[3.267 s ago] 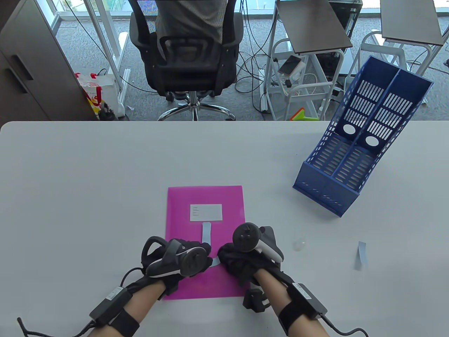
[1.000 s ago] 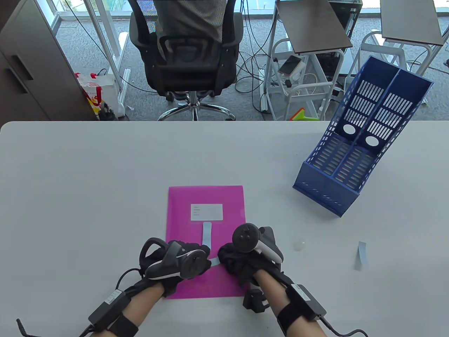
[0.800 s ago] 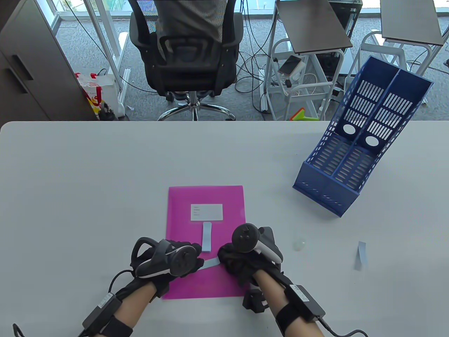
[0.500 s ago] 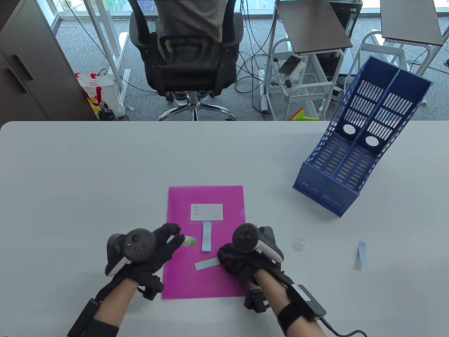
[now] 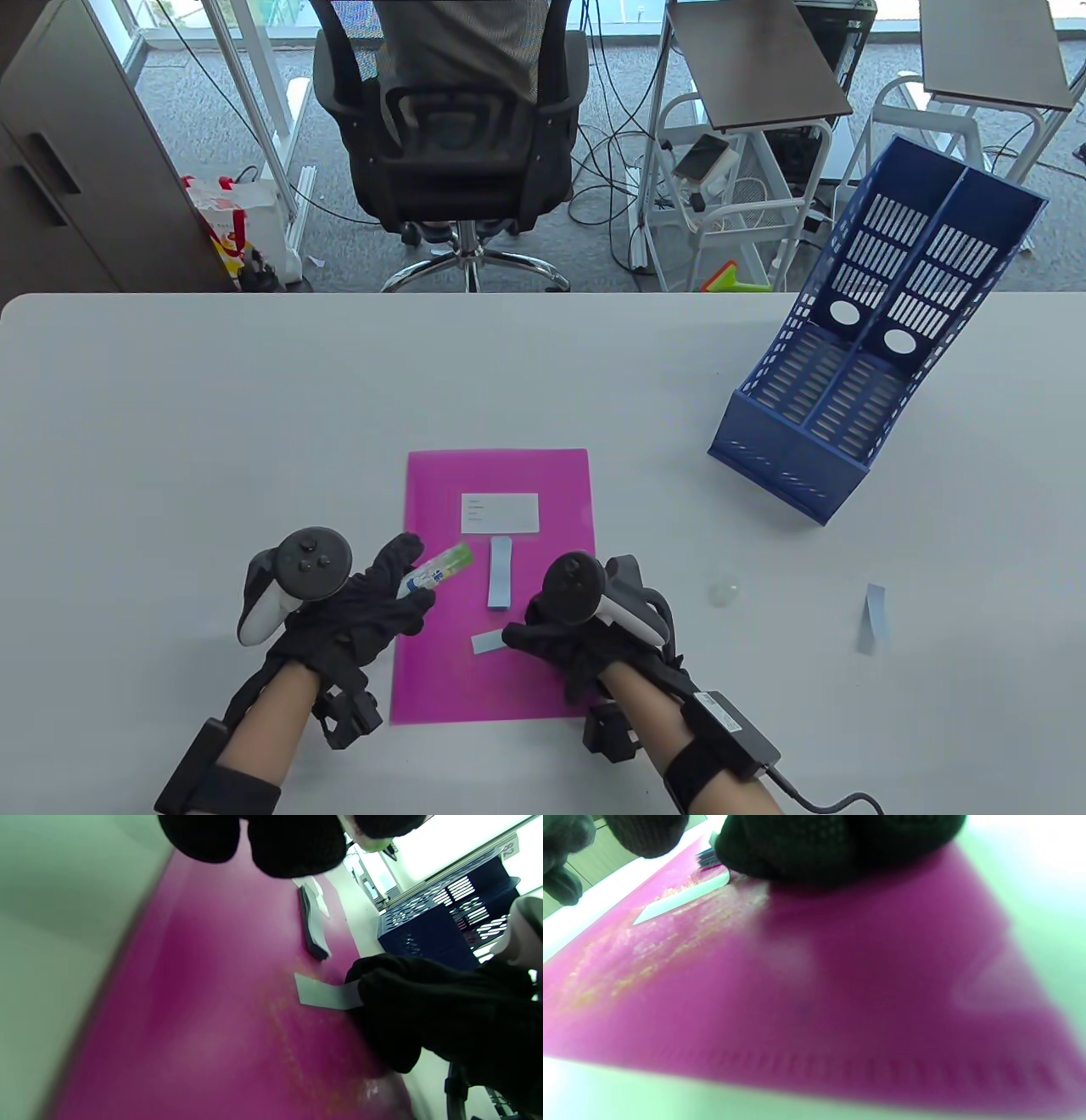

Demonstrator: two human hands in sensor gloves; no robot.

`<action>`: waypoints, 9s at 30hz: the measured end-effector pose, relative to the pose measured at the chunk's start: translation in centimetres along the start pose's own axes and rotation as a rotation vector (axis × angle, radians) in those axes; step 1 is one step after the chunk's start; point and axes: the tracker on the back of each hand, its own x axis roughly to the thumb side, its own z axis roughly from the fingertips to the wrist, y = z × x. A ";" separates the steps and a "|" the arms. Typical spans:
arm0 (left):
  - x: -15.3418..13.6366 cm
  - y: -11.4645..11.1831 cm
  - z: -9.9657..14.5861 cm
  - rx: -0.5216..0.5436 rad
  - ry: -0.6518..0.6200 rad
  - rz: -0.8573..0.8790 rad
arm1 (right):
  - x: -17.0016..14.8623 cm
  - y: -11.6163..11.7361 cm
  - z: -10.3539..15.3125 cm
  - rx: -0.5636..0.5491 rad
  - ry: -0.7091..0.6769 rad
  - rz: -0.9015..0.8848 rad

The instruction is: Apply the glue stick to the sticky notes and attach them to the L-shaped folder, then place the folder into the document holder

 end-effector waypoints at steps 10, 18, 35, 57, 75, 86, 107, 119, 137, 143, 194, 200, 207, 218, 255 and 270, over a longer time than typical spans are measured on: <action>0.4 -1.7 -0.9 0.062 0.145 -0.538 | 1.0 0.2 0.2 -0.047 0.057 0.048; -2.8 -2.1 -1.7 -0.052 0.193 -0.255 | 1.7 -0.1 0.2 -0.055 -0.029 -0.058; -3.1 -2.2 -1.7 -0.083 0.215 -0.266 | 0.8 0.3 0.9 -0.091 -0.090 -0.336; -3.0 -2.2 -1.7 -0.075 0.215 -0.282 | 0.1 0.9 1.2 -0.124 -0.085 -0.527; -3.0 -2.3 -1.6 -0.078 0.217 -0.287 | -0.1 0.8 1.4 -0.098 -0.089 -0.596; -3.0 -2.3 -1.6 -0.080 0.218 -0.285 | -0.9 0.5 1.3 -0.082 -0.085 -0.693; -3.0 -2.3 -1.6 -0.094 0.216 -0.275 | 3.4 -6.5 -0.4 -0.500 -0.208 0.241; -3.0 -2.3 -1.6 -0.095 0.216 -0.275 | 5.8 -6.2 -3.8 -0.643 -0.217 0.692; -3.0 -2.4 -1.6 -0.097 0.216 -0.277 | 6.5 -5.2 -4.0 -0.586 -0.262 0.743; -3.0 -2.4 -1.5 -0.097 0.216 -0.277 | 6.9 -4.9 -3.3 -0.550 -0.288 0.740; -3.0 -2.4 -1.5 -0.092 0.217 -0.281 | 3.9 -2.5 -3.2 -0.098 -0.110 0.206; -3.0 -2.4 -1.5 -0.092 0.217 -0.281 | 4.7 -2.3 -4.2 -0.091 -0.058 0.272; -3.0 -2.4 -1.5 -0.092 0.217 -0.281 | 5.2 -2.2 -4.5 -0.100 -0.025 0.283; -3.0 -2.4 -1.5 -0.091 0.217 -0.283 | 4.0 -3.4 -3.0 -0.092 -0.087 0.127; -2.7 -2.7 -1.3 -0.076 0.211 -0.322 | -22.9 -7.9 15.1 -0.343 0.649 0.613; -2.6 -2.8 -1.4 -0.076 0.209 -0.325 | -22.6 -9.1 16.1 -0.519 0.587 0.427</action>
